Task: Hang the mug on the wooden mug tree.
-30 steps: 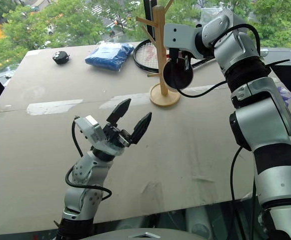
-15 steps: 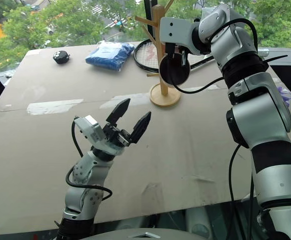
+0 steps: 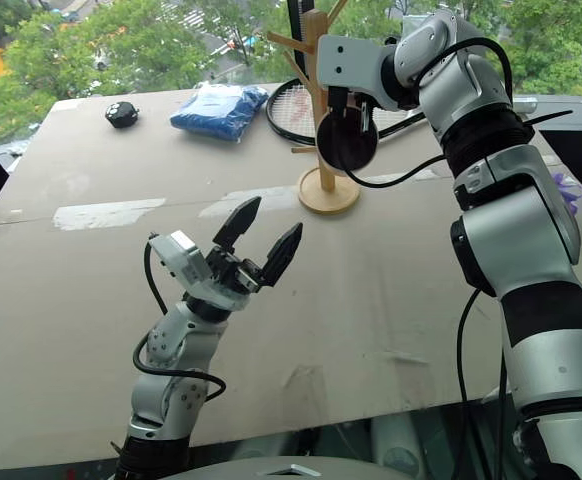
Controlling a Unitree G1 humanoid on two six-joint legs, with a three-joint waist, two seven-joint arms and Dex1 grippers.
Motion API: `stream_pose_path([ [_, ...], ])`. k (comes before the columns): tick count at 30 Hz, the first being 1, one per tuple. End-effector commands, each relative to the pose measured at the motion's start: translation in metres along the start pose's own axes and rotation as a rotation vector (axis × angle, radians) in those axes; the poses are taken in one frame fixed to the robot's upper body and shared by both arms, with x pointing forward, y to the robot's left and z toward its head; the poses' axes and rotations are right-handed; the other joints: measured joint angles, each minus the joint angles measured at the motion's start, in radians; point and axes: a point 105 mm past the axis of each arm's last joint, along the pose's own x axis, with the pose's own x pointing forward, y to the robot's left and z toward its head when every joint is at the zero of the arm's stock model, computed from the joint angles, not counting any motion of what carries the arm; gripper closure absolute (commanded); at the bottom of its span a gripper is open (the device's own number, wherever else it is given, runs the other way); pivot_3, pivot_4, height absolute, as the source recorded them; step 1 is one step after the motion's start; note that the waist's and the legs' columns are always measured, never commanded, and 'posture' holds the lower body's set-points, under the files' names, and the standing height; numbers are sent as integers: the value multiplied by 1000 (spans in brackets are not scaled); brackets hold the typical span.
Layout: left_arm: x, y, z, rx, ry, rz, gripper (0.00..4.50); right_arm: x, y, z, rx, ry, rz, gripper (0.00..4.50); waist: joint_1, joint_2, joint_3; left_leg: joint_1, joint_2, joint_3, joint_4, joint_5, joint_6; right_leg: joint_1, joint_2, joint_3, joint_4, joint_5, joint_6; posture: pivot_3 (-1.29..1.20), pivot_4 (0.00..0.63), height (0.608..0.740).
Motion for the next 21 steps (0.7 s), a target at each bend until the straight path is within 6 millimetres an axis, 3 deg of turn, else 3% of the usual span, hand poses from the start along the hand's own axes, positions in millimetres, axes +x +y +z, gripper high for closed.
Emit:
stream_pose_path([
  [1, 1, -2, 5, 15, -32, -4, 0, -13, -18, 18, -25, -48, -67, 4478, 0, 0, 0, 0, 0, 0, 0, 0, 0, 0, 0, 0, 0, 0, 0, 0, 150, 740],
  [4, 0, -2, 6, 14, -32, -4, 0, -13, -17, 18, -27, -49, -61, 4478, 0, 0, 0, 0, 0, 0, 0, 0, 0, 0, 0, 0, 0, 0, 0, 0, 150, 740],
  [5, 0, -2, 6, 14, -33, -4, 0, -14, -17, 18, -30, -49, -57, 3864, 0, 0, 0, 0, 0, 0, 0, 0, 0, 0, 0, 0, 0, 0, 0, 0, 150, 740],
  [6, 0, -2, 6, 14, -33, -5, 0, -14, -17, 18, -32, -49, -54, 3643, 0, 0, 0, 0, 0, 0, 0, 0, 0, 0, 0, 0, 0, 0, 0, 0, 150, 740],
  [8, 0, -2, 6, 15, -34, -5, 0, -14, -17, 18, -34, -51, -56, 2767, 0, 0, 0, 0, 0, 0, 0, 0, 0, 0, 0, 0, 0, 0, 0, 0, 150, 740],
  [13, 1, -2, 5, 12, -34, -7, 0, -14, -18, 18, -27, -46, -63, 221, 0, 0, 0, 0, 0, 0, 0, 0, 0, 0, 0, 0, 0, 0, 0, 0, 150, 740],
  [14, 1, -2, 5, 12, -34, -7, 0, -14, -18, 18, -25, -46, -63, 65, 0, 0, 0, 0, 0, 0, 0, 0, 0, 0, 0, 0, 0, 0, 0, 0, 150, 740],
  [21, 1, -2, 5, 12, -32, -10, 0, -17, -22, 14, -16, -37, -79, 65, 0, 0, 0, 0, 0, 0, 0, 0, 0, 0, 0, 0, 0, 0, 0, 0, 150, 740],
])
